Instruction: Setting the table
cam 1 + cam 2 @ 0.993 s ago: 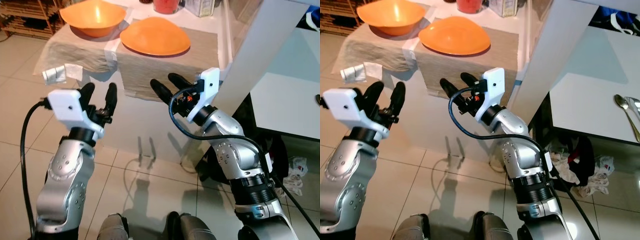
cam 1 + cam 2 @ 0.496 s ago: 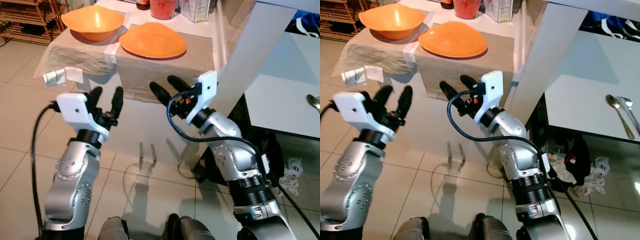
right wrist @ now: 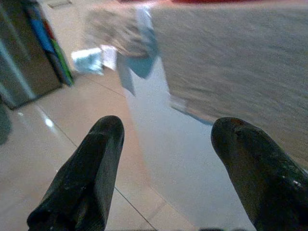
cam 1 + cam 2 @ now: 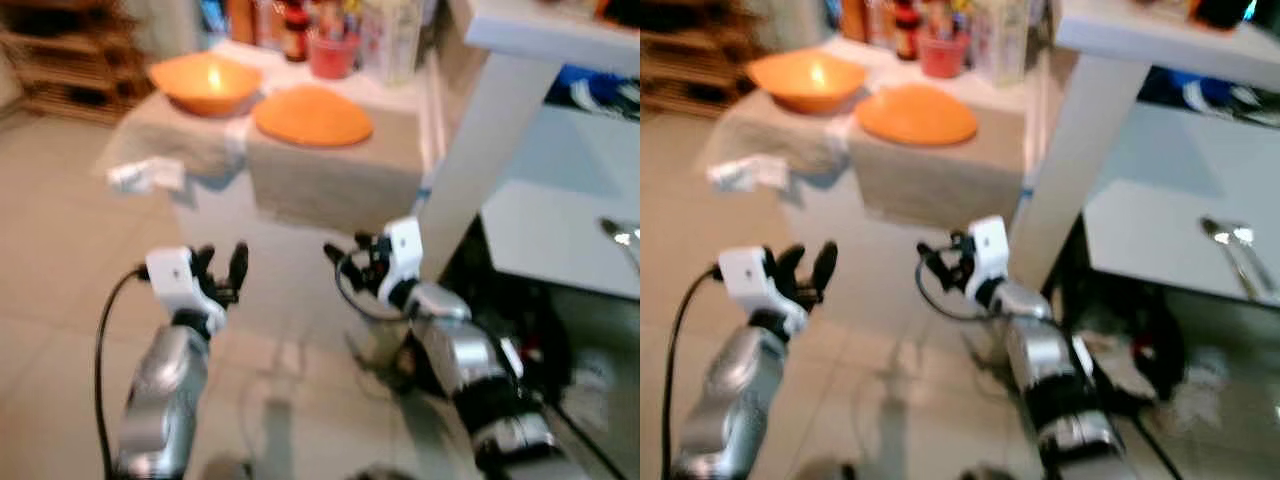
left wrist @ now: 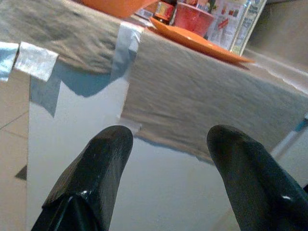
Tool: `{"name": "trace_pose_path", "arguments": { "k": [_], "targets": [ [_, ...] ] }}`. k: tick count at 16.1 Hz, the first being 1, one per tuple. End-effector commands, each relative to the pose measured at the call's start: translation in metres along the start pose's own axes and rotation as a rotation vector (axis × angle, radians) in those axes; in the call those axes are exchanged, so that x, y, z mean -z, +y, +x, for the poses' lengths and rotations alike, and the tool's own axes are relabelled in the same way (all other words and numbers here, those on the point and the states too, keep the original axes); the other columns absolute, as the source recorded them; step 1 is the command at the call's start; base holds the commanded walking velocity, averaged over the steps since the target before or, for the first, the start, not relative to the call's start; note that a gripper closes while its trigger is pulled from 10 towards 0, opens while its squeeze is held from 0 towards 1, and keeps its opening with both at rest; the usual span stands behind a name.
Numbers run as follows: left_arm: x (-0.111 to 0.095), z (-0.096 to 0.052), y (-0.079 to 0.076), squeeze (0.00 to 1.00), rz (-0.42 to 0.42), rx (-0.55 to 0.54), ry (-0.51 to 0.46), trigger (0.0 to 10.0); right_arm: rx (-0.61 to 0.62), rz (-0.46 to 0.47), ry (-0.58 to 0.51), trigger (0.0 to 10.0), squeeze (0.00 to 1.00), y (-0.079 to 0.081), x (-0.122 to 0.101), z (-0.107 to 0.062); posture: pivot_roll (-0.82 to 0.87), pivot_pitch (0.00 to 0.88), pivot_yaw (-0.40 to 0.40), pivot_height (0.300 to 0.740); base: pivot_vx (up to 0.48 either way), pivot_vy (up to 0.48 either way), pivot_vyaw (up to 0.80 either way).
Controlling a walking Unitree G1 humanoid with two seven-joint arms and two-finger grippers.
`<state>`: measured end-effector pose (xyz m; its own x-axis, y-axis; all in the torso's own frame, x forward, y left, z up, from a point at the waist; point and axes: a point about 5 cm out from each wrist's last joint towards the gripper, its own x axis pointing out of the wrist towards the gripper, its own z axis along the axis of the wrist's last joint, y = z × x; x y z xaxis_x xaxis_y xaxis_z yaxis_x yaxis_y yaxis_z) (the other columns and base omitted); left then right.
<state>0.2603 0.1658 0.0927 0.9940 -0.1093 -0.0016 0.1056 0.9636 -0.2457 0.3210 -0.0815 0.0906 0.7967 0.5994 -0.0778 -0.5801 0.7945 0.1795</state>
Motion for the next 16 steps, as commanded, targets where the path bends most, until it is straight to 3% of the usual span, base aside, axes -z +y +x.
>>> {"name": "trace_pose_path", "arguments": {
  "k": [1, 7, 8, 9, 10, 11, 12, 14, 16],
  "targets": [
    [0.003, 0.003, -0.005, 0.00, 0.008, 0.033, 0.002, 10.0, 0.008, -0.023, -0.004, 10.0, 0.00, -0.004, 0.000, -0.001, -0.03, 0.008, -0.050, 0.740, 0.000, 0.000, 0.00],
    [0.008, 0.001, -0.005, 0.00, 0.017, 0.041, 0.006, 10.0, 0.017, -0.022, -0.010, 10.0, 0.00, -0.006, 0.005, -0.003, -0.03, 0.032, -0.042, 0.740, 0.000, 0.000, 0.00],
    [0.009, 0.001, -0.004, 0.00, -0.015, 0.037, 0.004, 10.0, 0.017, -0.014, -0.008, 10.0, 0.00, -0.006, 0.007, -0.003, -0.03, 0.034, -0.041, 0.740, 0.000, 0.000, 0.00],
    [0.008, 0.001, -0.003, 0.00, -0.081, 0.023, -0.006, 10.0, 0.017, 0.008, -0.004, 10.0, 0.00, -0.006, 0.008, -0.003, -0.03, 0.037, -0.040, 0.740, 0.000, 0.000, 0.00],
    [0.005, 0.001, 0.002, 0.00, -0.208, -0.004, -0.030, 10.0, 0.020, 0.046, 0.007, 10.0, 0.00, -0.006, 0.010, -0.003, -0.03, 0.038, -0.039, 0.740, 0.000, 0.000, 0.00],
    [0.000, 0.000, 0.011, 0.00, -0.354, -0.047, -0.076, 10.0, 0.027, 0.101, 0.023, 10.0, 0.00, -0.008, 0.012, -0.002, -0.03, 0.039, -0.037, 0.740, 0.000, 0.000, 0.00],
    [-0.003, -0.002, 0.024, 0.00, -0.442, -0.097, -0.116, 10.0, 0.039, 0.176, 0.002, 10.0, 0.00, -0.011, 0.010, -0.002, -0.03, 0.039, -0.037, 0.740, 0.000, 0.000, 0.00],
    [-0.006, -0.006, 0.043, 0.00, -0.549, -0.167, -0.169, 10.0, 0.081, 0.201, 0.003, 10.0, 0.00, -0.020, 0.009, -0.003, -0.03, 0.043, -0.036, 0.740, 0.000, 0.000, 0.00],
    [-0.009, -0.008, 0.049, 0.00, -0.579, -0.181, -0.182, 10.0, 0.114, 0.243, -0.014, 10.0, 0.00, -0.028, 0.007, -0.006, -0.04, 0.045, -0.035, 0.740, 0.000, 0.000, 0.00]
  ]
}}
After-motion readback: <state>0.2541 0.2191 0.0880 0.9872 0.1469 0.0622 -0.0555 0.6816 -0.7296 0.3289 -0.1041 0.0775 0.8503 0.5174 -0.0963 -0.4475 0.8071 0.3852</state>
